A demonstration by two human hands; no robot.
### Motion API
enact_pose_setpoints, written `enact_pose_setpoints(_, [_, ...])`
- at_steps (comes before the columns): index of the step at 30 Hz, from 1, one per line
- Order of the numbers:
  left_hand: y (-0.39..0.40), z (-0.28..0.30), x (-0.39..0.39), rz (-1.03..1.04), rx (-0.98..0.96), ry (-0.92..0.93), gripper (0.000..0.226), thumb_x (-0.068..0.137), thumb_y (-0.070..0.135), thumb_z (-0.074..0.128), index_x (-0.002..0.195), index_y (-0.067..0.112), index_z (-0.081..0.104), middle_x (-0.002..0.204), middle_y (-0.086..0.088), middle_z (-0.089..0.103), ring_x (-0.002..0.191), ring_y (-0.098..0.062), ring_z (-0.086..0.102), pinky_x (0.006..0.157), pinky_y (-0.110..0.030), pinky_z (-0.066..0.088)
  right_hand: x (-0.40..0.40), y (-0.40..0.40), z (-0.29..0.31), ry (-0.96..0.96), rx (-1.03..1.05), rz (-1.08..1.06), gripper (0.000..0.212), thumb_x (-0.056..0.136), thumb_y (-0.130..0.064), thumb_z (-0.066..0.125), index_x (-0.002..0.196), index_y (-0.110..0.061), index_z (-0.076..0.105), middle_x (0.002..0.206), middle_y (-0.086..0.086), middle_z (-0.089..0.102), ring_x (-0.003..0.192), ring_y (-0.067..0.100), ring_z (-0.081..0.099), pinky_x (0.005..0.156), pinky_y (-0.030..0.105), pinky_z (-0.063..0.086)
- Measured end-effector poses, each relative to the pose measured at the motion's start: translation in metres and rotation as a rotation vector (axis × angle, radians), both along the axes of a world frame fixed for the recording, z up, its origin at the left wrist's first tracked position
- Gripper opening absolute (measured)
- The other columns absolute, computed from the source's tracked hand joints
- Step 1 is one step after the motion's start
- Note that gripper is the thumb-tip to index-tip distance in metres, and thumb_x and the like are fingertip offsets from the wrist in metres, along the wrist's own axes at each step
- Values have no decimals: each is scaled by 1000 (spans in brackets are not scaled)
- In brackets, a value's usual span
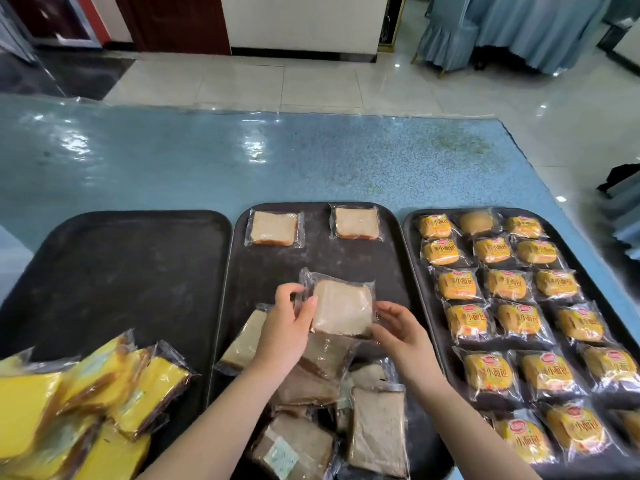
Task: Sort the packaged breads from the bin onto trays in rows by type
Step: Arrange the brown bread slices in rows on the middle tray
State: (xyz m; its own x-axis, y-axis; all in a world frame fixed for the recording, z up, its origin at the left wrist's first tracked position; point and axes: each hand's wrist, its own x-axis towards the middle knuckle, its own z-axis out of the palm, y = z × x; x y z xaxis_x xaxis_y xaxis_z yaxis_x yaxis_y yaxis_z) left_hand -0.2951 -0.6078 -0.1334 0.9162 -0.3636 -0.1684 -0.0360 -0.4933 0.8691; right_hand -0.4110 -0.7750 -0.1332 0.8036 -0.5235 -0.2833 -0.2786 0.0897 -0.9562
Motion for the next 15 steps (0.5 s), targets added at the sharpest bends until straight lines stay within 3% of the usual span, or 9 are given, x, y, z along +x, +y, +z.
enact_pose_setpoints(3, [11,-7,28,79,57,-109,21,98,28,52,113,19,40,89,7,55,77,-6,54,60,-17,38,42,12,-4,53,-26,45,32,89,5,60,114,-14,58,111,-6,67,96,-7,64,79,14,52])
enact_pose_setpoints(5, [17,-16,51,101,112,-134,22,98,29,52,116,16,47,105,1,52,86,-11,54,72,-21,38,69,17,-9,85,-67,92,33,88,3,60,114,-18,57,111,-9,66,94,-10,62,85,21,54])
enact_pose_setpoints(7, [22,-25,73,106,178,-66,31,100,33,48,124,15,51,118,-3,47,92,-12,54,83,-25,40,94,21,-15,128,-108,158,35,87,-2,60,115,-23,57,107,-14,65,95,-6,62,92,30,54])
enact_pose_setpoints(11, [29,-40,100,103,252,47,42,101,37,42,137,16,49,131,-7,49,107,-17,55,93,-30,41,136,31,-26,192,-185,291,42,87,-9,58,127,-21,54,103,-15,64,94,2,63,94,31,52])
enact_pose_setpoints(15, [32,-50,116,149,225,53,45,101,36,45,142,18,45,139,-2,52,126,-19,50,103,-34,41,165,40,-34,204,-223,367,49,88,-12,58,136,-18,48,110,-10,61,99,7,62,91,23,48])
